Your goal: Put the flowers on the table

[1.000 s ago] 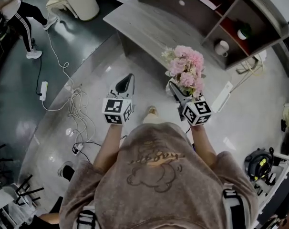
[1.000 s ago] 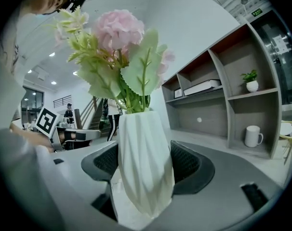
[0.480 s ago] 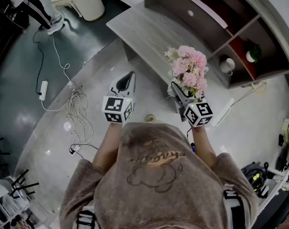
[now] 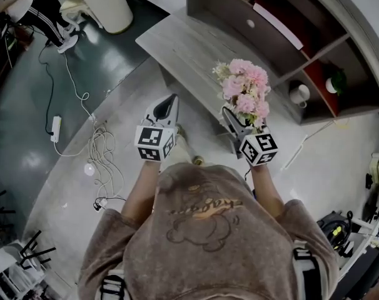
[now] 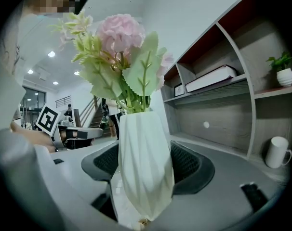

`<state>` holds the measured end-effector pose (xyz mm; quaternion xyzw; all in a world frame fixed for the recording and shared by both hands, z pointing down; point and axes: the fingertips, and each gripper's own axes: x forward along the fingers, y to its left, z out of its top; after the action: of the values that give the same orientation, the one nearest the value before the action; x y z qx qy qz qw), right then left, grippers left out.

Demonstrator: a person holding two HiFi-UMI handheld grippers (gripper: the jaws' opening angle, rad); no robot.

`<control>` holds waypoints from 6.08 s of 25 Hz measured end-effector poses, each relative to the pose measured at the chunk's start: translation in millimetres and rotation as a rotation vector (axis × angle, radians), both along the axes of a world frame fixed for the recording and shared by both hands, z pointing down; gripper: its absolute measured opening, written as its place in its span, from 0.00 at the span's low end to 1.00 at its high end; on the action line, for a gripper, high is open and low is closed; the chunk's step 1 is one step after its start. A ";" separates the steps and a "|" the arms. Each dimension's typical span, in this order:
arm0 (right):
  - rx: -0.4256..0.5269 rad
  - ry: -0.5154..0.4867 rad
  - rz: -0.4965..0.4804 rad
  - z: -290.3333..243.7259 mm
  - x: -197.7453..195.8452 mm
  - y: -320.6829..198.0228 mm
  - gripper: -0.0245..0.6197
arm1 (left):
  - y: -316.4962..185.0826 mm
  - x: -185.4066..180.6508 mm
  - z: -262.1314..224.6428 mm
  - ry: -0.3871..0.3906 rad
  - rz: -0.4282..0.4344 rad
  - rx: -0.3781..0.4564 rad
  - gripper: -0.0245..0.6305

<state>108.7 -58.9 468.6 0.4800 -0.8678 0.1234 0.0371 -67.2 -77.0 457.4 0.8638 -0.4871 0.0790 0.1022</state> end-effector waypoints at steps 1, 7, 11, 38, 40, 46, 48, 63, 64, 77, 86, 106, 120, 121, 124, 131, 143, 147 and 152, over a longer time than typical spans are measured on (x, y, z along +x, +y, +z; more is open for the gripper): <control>0.001 0.001 0.004 -0.1 -1.6 -7.1 0.53 | -7.6 0.0 0.7 0.000 0.009 -0.002 0.07; 0.013 0.002 0.034 -5.9 -14.7 -50.1 0.53 | -59.2 -2.3 -4.4 0.004 0.064 -0.001 0.07; 0.018 -0.003 0.053 -7.1 -21.7 -78.0 0.53 | -94.9 -0.4 -7.2 0.001 0.107 -0.006 0.07; 0.056 0.021 0.231 -10.9 -33.6 -177.9 0.52 | -207.0 18.2 -6.0 -0.005 0.372 -0.050 0.07; 0.061 0.026 0.218 -10.8 -33.0 -184.2 0.52 | -210.6 18.9 -5.2 -0.003 0.363 -0.054 0.07; 0.080 0.023 0.184 -8.7 -29.5 -205.4 0.52 | -222.4 21.2 -3.1 0.000 0.336 -0.061 0.07; 0.081 0.027 0.164 -4.2 -29.1 -212.1 0.52 | -225.3 21.7 -1.7 0.004 0.319 -0.065 0.07; 0.069 0.053 0.059 39.2 -24.5 -271.9 0.52 | -232.6 17.6 12.4 -0.032 0.224 -0.108 0.07; 0.070 0.055 0.055 41.5 -24.3 -276.3 0.52 | -233.4 17.9 12.8 -0.034 0.221 -0.109 0.07; 0.054 0.050 0.021 71.5 -28.3 -318.0 0.52 | -241.4 14.0 24.1 -0.025 0.172 -0.161 0.07; 0.048 0.043 0.014 81.3 -30.5 -329.7 0.52 | -247.3 2.3 27.3 -0.023 0.138 -0.183 0.07; 0.021 0.063 0.024 89.2 -27.0 -314.4 0.53 | -245.5 6.3 28.8 0.009 0.154 -0.197 0.07; -0.010 0.071 0.038 94.8 -25.1 -309.3 0.54 | -238.0 4.8 25.8 0.021 0.150 -0.192 0.07; -0.011 0.073 0.041 93.8 -25.0 -308.2 0.54 | -237.3 4.5 25.3 0.022 0.151 -0.192 0.07; -0.015 0.075 0.052 92.0 -22.4 -304.8 0.54 | -235.5 4.4 25.2 0.028 0.153 -0.192 0.07; -0.006 0.080 0.069 82.2 -17.7 -293.5 0.54 | -231.8 8.8 25.6 0.054 0.176 -0.197 0.07; -0.012 0.070 0.172 49.5 15.5 -254.1 0.53 | -229.0 30.3 19.3 0.096 0.263 -0.167 0.07; -0.007 0.065 0.209 35.3 27.2 -238.6 0.52 | -230.9 39.6 14.0 0.096 0.296 -0.149 0.07; 0.004 0.059 0.233 16.0 31.4 -217.3 0.49 | -232.3 49.6 6.2 0.089 0.336 -0.125 0.07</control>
<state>140.1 -276.3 484.6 0.5812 -0.8048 0.1109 0.0471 -17.7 -309.3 463.6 0.9275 -0.3253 0.0868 0.1625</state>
